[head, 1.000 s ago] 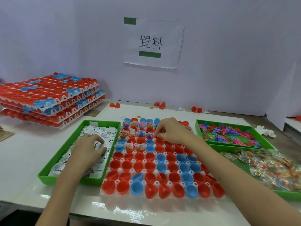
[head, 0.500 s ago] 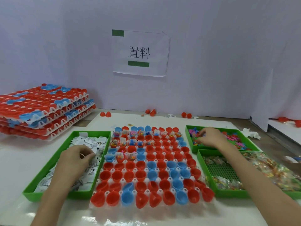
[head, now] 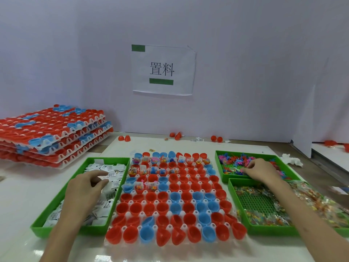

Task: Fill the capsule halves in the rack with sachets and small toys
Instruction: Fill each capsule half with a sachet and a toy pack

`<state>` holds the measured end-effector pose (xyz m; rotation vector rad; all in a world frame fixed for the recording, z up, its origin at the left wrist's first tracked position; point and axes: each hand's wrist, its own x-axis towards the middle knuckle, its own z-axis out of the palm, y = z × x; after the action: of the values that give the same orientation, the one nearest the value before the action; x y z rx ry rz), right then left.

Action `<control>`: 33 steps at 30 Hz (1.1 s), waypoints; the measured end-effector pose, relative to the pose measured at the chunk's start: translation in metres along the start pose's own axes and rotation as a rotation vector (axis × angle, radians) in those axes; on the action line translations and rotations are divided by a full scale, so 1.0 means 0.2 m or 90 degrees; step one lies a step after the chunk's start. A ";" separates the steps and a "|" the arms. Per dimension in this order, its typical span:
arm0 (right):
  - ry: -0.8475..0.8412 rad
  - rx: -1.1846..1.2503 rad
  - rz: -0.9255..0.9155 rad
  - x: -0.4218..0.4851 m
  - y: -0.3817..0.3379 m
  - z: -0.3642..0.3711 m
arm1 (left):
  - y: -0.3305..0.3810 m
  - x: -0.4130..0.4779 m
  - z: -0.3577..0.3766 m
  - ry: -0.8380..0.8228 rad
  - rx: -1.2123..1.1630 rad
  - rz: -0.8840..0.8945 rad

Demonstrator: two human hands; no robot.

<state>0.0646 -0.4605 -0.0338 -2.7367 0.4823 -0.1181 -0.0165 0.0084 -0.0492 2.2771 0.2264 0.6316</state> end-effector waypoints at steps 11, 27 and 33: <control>0.050 0.045 -0.017 0.01 -0.02 0.01 | 0.01 0.00 -0.01 0.000 -0.020 -0.022; 0.077 0.038 -0.030 0.03 0.01 0.04 | 0.04 -0.02 -0.03 -0.011 -0.056 0.000; 0.064 0.030 -0.043 0.01 0.02 0.04 | 0.05 -0.02 -0.03 0.018 -0.066 0.013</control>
<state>0.0669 -0.4624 -0.0421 -2.7116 0.4092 -0.2820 -0.0243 0.0044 -0.0400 2.1751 0.1805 0.6710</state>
